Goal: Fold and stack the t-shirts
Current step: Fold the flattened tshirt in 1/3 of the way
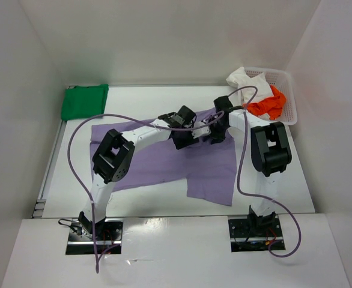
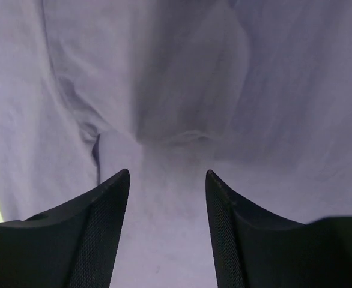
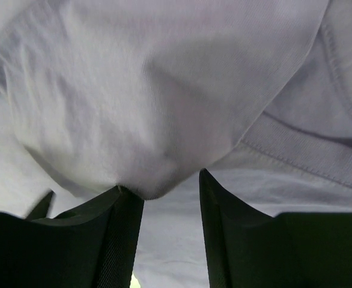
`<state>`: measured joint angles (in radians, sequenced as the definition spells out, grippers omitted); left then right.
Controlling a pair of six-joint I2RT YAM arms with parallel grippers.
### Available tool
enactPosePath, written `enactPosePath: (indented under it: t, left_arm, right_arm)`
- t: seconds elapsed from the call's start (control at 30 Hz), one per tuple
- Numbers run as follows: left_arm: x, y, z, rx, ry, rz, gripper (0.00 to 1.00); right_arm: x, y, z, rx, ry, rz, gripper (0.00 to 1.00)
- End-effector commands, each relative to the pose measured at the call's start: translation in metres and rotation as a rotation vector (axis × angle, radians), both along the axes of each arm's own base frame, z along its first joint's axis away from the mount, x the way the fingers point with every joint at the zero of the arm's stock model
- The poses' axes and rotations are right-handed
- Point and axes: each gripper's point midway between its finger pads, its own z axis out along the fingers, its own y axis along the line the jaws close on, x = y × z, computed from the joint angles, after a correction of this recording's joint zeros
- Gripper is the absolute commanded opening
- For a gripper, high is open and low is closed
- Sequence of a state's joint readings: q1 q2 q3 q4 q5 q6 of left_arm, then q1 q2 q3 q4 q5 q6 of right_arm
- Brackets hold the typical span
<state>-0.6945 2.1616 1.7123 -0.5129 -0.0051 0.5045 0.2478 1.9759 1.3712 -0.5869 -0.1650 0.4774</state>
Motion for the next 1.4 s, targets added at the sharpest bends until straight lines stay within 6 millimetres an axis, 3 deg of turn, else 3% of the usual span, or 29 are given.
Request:
enactPosePath:
  t: [0.0, 0.27, 0.43, 0.53, 0.67, 0.8, 0.83, 0.97, 1.0, 1.07, 1.23, 1.37]
  left_arm:
    - [0.007, -0.013, 0.018, -0.071, -0.040, -0.030, 0.61]
    - [0.009, -0.028, 0.024, -0.146, -0.046, 0.002, 0.69]
    - [0.006, -0.038, 0.019, -0.183, -0.012, -0.022, 0.72]
    - [0.005, -0.042, 0.017, -0.199, 0.003, -0.024, 0.73]
    - [0.005, -0.043, 0.010, -0.194, 0.016, -0.016, 0.73]
    - [0.003, -0.048, 0.003, -0.188, 0.024, -0.024, 0.73]
    - [0.003, -0.048, 0.003, -0.188, 0.024, -0.024, 0.73]
    - [0.001, -0.047, 0.002, -0.186, 0.035, -0.016, 0.73]
    - [0.001, -0.047, 0.002, -0.186, 0.035, -0.016, 0.73]
    - [0.001, -0.047, 0.004, -0.186, 0.035, -0.016, 0.73]
    - [0.002, -0.047, 0.006, -0.185, 0.037, -0.016, 0.73]
    - [0.001, -0.045, 0.005, -0.173, 0.038, -0.010, 0.73]
  right_arm:
    - [0.023, 0.000, 0.006, -0.024, -0.059, -0.029, 0.46]
    - [0.030, -0.013, 0.005, -0.097, -0.068, -0.080, 0.51]
    - [0.034, -0.008, 0.005, -0.071, -0.090, -0.073, 0.51]
    - [0.036, -0.007, 0.006, -0.068, -0.098, -0.073, 0.42]
    - [0.041, -0.011, 0.008, -0.087, -0.113, -0.084, 0.16]
    - [0.036, -0.015, 0.010, -0.110, -0.100, -0.091, 0.00]
    - [0.034, -0.018, 0.009, -0.122, -0.094, -0.094, 0.00]
    - [0.029, -0.025, 0.040, -0.153, -0.116, -0.070, 0.00]
    - [0.019, -0.030, 0.040, -0.177, -0.084, -0.060, 0.00]
    - [0.017, -0.034, 0.051, -0.202, -0.085, -0.026, 0.00]
    - [-0.013, -0.052, 0.036, -0.307, 0.065, 0.028, 0.00]
    - [-0.013, -0.067, 0.038, -0.373, 0.080, 0.017, 0.00]
